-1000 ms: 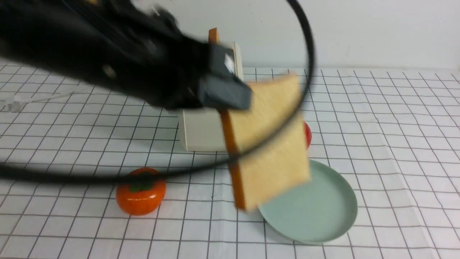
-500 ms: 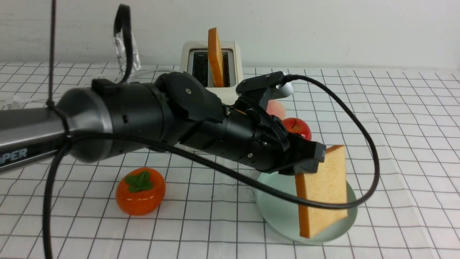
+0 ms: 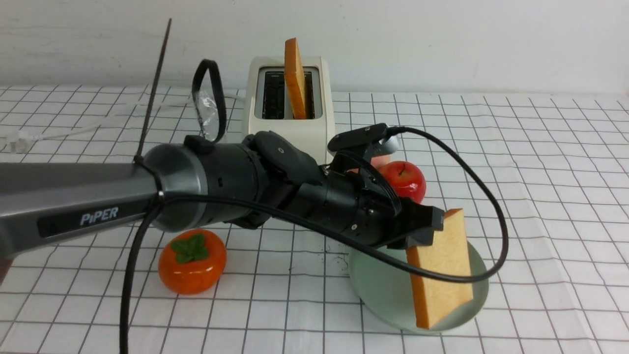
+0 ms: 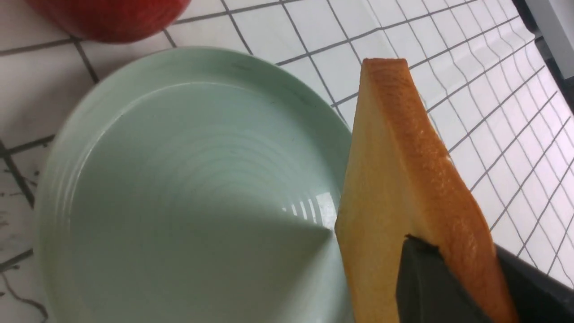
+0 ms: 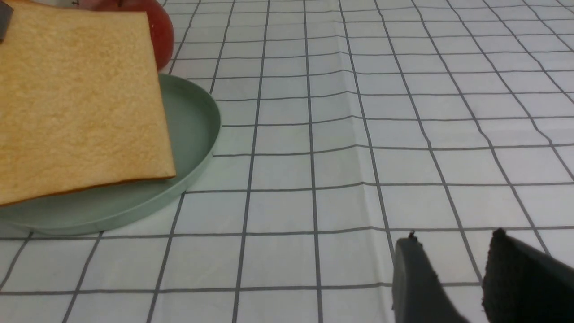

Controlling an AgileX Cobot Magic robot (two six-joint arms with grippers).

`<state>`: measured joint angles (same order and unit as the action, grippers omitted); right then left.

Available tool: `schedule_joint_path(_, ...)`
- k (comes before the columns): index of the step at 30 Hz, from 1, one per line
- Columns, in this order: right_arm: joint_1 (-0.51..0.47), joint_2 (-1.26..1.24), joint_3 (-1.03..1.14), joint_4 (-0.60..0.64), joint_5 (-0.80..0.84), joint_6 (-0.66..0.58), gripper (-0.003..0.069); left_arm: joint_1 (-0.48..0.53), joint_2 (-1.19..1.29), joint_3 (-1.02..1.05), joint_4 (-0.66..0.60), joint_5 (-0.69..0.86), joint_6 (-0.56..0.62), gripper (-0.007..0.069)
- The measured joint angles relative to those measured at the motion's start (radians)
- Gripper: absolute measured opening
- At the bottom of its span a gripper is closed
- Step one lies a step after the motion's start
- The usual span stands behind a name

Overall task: Take toasted bread from bread machine on white checkered table place on plate.
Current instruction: 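Place the slice of bread on the plate with the left gripper, then grasp the toast slice in the toaster and pull it up out of the slot with the right gripper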

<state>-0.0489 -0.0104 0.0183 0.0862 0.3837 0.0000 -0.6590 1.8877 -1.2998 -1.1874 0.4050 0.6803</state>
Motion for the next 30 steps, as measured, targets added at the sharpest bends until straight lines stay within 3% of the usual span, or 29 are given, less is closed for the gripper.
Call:
schedule_joint_path(7,0.000,0.000,0.000,0.000,0.000,0.000,0.0242,0.000,0.008,0.000,-0.005,-0.016,0.006,0.0118)
schedule_joint_path(12,0.000,0.000,0.000,0.000,0.000,0.000,0.0242,0.000,0.008,0.000,-0.006,-0.026,0.006,0.0262)
schedule_joint_path(15,0.000,0.000,0.000,0.000,0.000,0.000,0.0242,0.000,0.008,0.000,-0.004,-0.028,0.006,0.0400)
schedule_joint_path(18,0.000,0.000,0.000,0.000,0.000,0.000,0.0242,0.000,0.001,0.000,0.022,-0.029,0.006,0.0467)
schedule_joint_path(30,0.000,0.000,0.000,0.000,0.000,0.000,0.0242,0.000,-0.110,0.000,0.111,-0.073,0.006,0.0499)
